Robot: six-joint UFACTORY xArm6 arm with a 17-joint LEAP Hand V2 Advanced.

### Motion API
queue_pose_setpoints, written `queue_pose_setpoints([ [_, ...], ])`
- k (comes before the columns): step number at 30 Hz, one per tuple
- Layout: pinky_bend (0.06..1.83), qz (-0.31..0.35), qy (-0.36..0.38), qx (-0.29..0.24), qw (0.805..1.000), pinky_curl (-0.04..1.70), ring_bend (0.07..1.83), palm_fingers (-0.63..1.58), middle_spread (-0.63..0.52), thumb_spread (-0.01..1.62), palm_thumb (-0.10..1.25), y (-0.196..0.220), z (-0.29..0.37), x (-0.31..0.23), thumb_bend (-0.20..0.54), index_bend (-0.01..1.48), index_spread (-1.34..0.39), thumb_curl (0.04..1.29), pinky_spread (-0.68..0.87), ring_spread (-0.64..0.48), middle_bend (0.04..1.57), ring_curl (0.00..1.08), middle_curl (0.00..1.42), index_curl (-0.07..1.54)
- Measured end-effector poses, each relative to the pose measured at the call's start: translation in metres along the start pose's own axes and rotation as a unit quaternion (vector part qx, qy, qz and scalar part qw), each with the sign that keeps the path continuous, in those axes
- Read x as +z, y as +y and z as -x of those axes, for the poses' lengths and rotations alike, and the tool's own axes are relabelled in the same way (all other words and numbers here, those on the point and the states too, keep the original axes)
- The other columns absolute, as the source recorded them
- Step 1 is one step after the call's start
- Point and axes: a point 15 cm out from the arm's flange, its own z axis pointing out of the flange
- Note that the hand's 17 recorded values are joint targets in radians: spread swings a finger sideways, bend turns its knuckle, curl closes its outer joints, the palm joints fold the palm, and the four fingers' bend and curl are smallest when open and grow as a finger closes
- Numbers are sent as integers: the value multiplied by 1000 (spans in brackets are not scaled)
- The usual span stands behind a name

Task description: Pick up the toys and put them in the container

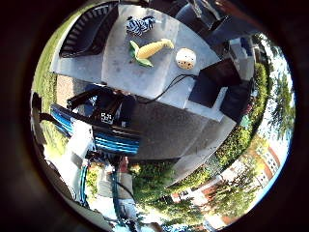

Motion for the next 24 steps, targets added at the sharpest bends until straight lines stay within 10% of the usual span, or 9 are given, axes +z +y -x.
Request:
queue_pose_setpoints([
  [24,326,-37,70,96,992,289,268,141,87,1187,651,-112,-205,24,-37,133,-119,387,422,282,178,341,301,309],
])
